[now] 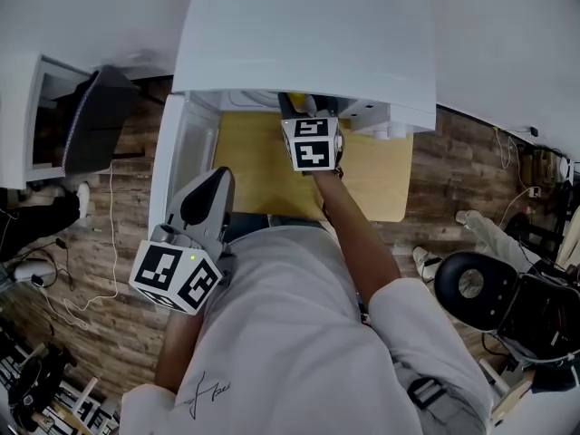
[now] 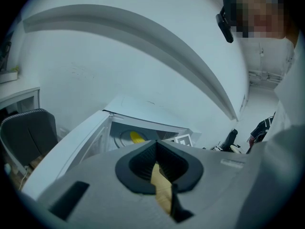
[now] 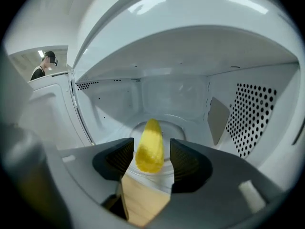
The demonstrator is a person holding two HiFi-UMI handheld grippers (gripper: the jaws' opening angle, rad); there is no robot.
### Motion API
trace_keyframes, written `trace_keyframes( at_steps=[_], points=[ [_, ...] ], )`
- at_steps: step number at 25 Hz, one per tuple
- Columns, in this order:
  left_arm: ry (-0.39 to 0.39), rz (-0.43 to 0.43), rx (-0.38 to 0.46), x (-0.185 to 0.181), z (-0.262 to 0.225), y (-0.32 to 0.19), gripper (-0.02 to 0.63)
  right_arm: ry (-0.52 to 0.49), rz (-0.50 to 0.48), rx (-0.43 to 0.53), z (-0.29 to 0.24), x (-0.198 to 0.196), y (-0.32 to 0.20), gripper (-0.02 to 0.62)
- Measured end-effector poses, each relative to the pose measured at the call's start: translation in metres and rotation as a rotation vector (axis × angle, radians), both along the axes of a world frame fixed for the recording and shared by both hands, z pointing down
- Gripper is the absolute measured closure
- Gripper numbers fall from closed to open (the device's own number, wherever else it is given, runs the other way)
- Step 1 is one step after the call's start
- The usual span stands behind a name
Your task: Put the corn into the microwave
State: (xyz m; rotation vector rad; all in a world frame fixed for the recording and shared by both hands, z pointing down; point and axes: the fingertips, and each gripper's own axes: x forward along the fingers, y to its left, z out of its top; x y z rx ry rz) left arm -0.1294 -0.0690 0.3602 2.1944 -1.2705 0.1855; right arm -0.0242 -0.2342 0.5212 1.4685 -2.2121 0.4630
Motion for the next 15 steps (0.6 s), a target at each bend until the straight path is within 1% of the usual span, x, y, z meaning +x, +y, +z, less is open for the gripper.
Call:
trace_keyframes(
  at_steps=[2, 6, 15],
  points=[
    [0.002, 0.003, 0.004, 0.001, -0.001, 0.001, 0.609, -0.008, 0.003, 0.001, -0.003, 0.002, 0.002, 0.351],
    [0.002, 0.014, 0.012, 0.005, -0.003, 0.003, 0.609, -0.020, 0.011, -0.007, -0.005, 0.008, 0.008, 0.354],
    [-0.002, 0.000, 0.023, 0.007, -0.001, 0.006, 0.609, -0.057, -0.008, -0.039, -0.005, 0.015, 0.033, 0.377]
  ],
)
